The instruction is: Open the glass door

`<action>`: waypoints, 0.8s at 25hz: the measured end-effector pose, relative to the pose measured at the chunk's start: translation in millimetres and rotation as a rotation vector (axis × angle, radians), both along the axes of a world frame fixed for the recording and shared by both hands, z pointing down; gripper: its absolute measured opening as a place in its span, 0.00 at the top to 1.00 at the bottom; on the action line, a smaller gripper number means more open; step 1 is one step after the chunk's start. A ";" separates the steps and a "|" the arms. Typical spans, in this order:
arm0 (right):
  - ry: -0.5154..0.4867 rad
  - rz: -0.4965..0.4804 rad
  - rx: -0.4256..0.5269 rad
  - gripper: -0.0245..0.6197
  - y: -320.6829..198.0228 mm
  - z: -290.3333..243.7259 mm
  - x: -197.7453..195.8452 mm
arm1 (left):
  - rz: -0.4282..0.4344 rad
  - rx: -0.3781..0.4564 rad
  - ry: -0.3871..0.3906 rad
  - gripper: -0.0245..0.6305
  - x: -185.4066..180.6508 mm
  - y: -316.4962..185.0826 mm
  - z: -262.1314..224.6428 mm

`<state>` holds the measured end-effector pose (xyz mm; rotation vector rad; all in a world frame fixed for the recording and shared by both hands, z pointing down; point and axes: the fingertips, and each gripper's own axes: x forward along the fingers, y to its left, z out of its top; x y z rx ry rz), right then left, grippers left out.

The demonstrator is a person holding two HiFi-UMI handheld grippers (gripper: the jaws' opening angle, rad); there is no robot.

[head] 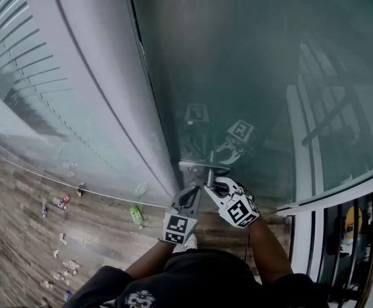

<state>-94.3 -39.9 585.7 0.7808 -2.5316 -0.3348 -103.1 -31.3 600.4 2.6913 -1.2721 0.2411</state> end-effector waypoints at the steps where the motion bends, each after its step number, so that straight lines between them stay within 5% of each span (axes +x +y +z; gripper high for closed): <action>1: 0.000 0.003 -0.001 0.91 -5.1 -2.4 -0.8 | 0.007 0.003 0.001 0.95 -0.9 -1.9 -3.0; 20: -0.012 0.139 -0.030 0.91 -146.8 0.9 26.6 | -0.008 0.019 -0.015 0.95 17.6 -58.7 -9.1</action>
